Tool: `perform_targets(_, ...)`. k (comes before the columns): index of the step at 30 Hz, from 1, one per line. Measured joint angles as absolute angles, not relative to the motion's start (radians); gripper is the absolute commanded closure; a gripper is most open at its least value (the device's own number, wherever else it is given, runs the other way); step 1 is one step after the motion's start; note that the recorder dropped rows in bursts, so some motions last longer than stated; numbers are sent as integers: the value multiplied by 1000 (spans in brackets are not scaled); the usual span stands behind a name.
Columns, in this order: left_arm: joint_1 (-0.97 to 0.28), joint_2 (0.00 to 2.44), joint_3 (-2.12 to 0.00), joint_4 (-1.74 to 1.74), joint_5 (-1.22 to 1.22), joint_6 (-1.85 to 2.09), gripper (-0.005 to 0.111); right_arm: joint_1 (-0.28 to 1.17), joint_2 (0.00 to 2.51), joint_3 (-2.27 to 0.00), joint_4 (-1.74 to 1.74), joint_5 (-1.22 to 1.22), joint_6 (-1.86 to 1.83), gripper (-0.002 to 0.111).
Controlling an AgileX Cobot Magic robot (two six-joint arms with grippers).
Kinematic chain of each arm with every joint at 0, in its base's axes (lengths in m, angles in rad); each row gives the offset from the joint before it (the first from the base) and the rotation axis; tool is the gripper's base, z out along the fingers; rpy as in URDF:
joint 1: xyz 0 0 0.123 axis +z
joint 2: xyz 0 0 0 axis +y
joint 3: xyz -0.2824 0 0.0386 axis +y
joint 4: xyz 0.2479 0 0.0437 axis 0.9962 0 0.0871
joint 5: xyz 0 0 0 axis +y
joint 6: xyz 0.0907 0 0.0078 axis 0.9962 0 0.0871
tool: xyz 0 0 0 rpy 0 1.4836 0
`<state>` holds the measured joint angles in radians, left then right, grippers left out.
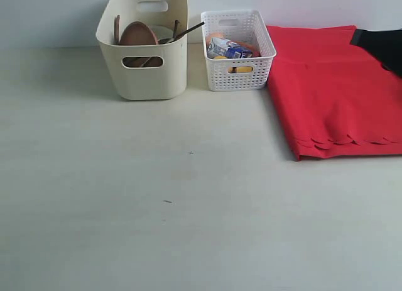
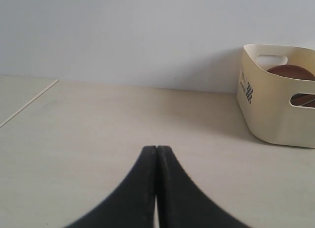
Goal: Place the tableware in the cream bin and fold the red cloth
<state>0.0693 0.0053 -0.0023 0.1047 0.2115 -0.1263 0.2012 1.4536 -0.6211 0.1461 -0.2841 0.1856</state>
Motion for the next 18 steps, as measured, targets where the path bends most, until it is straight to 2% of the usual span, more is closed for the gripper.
perform_targets(9,69,5,-2,105,214,-126,106,208,1397,-599,179,-188,61,108)
perform_targets(18,69,5,-2,103,214,-123,106,264,993,-332,122,-192,17,108)
